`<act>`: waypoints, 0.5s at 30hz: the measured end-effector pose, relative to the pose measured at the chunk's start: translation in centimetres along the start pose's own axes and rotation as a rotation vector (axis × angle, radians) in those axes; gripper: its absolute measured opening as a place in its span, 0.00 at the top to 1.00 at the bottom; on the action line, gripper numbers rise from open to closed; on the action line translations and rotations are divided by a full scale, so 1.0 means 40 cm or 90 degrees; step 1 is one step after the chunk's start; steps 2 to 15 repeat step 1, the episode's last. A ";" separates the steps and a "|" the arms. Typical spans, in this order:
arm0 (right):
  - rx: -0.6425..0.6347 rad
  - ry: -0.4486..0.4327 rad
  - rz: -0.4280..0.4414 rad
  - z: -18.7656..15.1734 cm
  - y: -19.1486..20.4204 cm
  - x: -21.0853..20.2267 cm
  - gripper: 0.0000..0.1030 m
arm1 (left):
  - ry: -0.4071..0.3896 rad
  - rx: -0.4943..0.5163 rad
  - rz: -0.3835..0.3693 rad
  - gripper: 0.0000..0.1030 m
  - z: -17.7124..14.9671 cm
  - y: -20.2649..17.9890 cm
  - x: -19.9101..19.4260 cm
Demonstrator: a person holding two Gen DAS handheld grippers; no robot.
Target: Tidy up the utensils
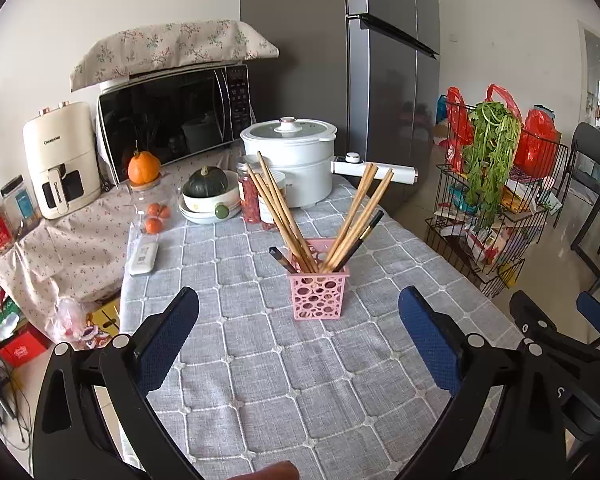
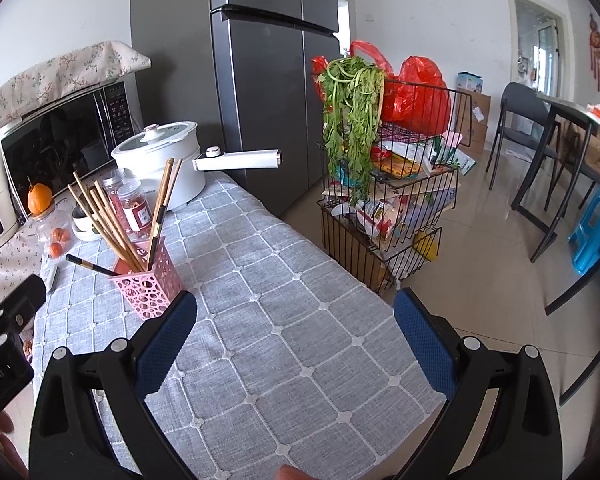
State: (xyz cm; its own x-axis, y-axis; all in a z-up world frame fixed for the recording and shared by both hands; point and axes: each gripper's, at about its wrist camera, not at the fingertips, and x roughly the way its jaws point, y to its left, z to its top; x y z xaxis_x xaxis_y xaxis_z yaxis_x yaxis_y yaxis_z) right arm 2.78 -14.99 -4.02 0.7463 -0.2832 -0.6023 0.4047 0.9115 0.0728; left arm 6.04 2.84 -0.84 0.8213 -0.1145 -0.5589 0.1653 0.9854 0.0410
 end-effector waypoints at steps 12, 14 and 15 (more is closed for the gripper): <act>0.001 0.000 -0.001 0.001 -0.001 0.001 0.07 | 0.000 0.002 -0.003 0.07 -0.001 -0.002 0.000; 0.001 0.000 -0.001 0.001 -0.001 0.001 0.07 | 0.000 0.002 -0.003 0.07 -0.001 -0.002 0.000; 0.001 0.000 -0.001 0.001 -0.001 0.001 0.07 | 0.000 0.002 -0.003 0.07 -0.001 -0.002 0.000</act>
